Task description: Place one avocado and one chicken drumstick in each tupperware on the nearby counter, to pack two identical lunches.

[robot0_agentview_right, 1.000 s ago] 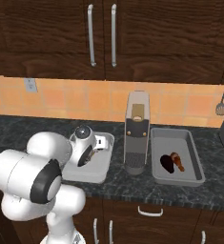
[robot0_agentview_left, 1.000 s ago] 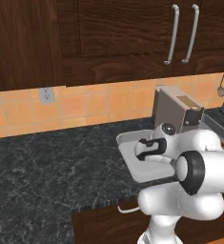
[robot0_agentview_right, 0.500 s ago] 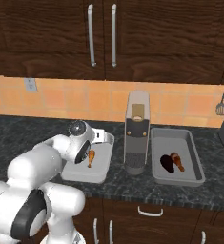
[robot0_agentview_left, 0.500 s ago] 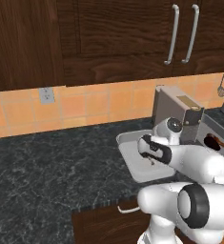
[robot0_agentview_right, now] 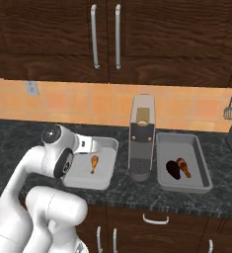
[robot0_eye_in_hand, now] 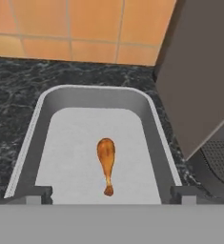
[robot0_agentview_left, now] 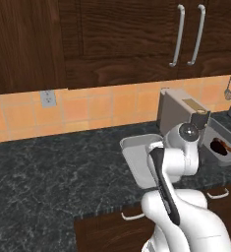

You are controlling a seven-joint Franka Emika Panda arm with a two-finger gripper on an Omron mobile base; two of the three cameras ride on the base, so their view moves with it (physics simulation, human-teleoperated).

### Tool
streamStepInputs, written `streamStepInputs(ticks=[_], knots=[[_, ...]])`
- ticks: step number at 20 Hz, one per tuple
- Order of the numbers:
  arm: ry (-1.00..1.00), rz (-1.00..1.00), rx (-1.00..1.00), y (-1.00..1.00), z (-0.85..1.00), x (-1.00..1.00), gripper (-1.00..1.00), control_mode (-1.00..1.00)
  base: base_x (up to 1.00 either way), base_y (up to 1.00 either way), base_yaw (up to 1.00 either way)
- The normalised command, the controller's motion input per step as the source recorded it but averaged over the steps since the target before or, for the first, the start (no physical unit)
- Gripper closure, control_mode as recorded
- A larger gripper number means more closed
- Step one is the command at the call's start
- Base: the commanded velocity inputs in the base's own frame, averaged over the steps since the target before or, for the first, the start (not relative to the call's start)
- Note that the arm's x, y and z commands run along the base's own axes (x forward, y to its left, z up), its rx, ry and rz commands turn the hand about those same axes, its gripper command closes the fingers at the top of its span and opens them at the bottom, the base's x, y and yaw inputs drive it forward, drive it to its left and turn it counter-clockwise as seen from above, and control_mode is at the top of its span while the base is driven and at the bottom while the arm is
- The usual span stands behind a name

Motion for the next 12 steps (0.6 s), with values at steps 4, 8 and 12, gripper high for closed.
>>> streamStepInputs(ticks=[4,8,12], knots=[[-0.2,0.03,0.0,0.04,-0.06,-1.0,-1.0,-1.0,0.0,0.0,0.0],[-0.19,0.07,0.0,0.14,-0.32,-1.0,-1.0,-1.0,0.0,0.0,0.0],[-0.13,0.1,-0.01,0.36,-0.85,-1.0,-1.0,-1.0,0.0,0.0,0.0]])
